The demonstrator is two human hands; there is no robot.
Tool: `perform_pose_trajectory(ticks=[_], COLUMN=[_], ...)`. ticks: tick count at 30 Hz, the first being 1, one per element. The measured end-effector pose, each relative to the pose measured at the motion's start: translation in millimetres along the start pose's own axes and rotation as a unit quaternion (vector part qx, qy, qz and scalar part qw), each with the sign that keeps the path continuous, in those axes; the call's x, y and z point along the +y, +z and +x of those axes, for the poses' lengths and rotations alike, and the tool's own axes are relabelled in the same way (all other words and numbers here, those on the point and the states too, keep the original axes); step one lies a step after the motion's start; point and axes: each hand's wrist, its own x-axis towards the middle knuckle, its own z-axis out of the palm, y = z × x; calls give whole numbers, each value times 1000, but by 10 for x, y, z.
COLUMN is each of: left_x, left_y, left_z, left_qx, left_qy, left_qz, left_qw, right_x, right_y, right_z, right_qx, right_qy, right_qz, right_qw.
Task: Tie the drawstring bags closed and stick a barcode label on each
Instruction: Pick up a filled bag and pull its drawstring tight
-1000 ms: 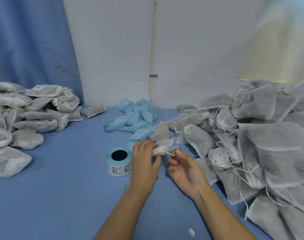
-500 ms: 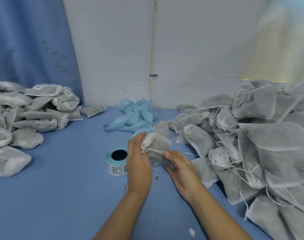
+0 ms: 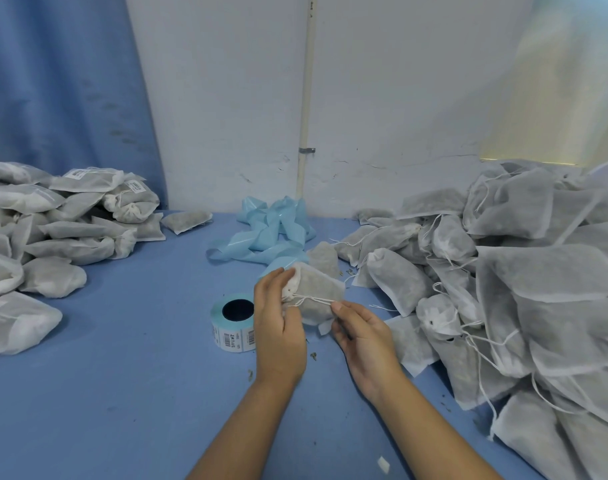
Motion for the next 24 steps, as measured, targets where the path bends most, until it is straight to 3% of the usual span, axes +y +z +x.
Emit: perform_pose_trajectory(ticks=[5,14,20,24], left_x=[-22,-74,-26,-21], left_y=[19,58,101,142], left_z=[-20,21,26,61], left_qx=[-47,-4,31,65], left_qy=[-1,-41,-132,-211], left_qz=[45,28,-87,-172], left_qw=[998,999,987,960], right_x=[2,3,2,-23], right_y=[9,15,26,54], right_z=[-9,-23,-34,-54], right_qx=[0,-1,-7,-17], right_qy=[-5,-8,-9,-21], right_qz=[8,-8,8,8], right_qw=[1000,1000,1000,1000])
